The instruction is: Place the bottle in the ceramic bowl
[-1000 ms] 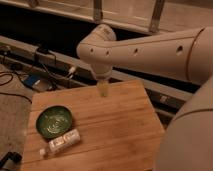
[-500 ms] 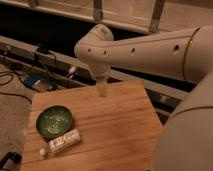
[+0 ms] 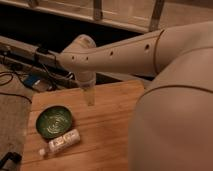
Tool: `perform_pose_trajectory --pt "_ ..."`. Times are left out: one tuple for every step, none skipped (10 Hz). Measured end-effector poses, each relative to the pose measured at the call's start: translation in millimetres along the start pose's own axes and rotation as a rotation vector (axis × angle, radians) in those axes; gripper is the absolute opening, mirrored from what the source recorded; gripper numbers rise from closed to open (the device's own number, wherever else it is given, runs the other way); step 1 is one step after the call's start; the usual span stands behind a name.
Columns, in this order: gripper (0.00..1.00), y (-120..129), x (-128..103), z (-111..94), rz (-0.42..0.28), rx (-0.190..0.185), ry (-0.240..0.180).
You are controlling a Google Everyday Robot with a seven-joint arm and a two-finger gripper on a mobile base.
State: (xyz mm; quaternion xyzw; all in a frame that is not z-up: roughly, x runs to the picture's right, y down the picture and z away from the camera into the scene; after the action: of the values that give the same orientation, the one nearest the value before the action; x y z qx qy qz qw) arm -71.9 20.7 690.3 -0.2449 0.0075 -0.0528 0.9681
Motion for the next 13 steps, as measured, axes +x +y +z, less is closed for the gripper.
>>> perform_pose_trajectory --pt "0.8 9 -4 9 -0.006 -0.022 -0.006" --pt "0.8 18 -9 16 -0.011 -0.044 -0.013" --pt "0.8 27 -9 21 -0.014 -0.068 -0.015" --pt "0.8 37 -11 24 -0.019 -0.086 -0.019" --pt "0.8 48 -14 26 -0.032 -0.114 -0.029" --pt "0.8 53 -19 26 -0.041 -0.124 -0.036" --pt "0.8 52 -18 26 -0.042 -0.123 -0.034" --pt "0.8 52 -18 26 -0.042 -0.124 -0.034" --pt "0.8 52 -17 26 -0.04 -0.124 -0.034" --pt "0.8 51 -17 26 -0.046 -0.124 -0.038" --pt "0.8 49 -18 29 -0.059 -0.131 -0.051" --pt "0.8 48 -23 37 -0.075 -0.135 -0.067" --pt "0.8 52 -31 47 -0.089 -0.141 -0.088"
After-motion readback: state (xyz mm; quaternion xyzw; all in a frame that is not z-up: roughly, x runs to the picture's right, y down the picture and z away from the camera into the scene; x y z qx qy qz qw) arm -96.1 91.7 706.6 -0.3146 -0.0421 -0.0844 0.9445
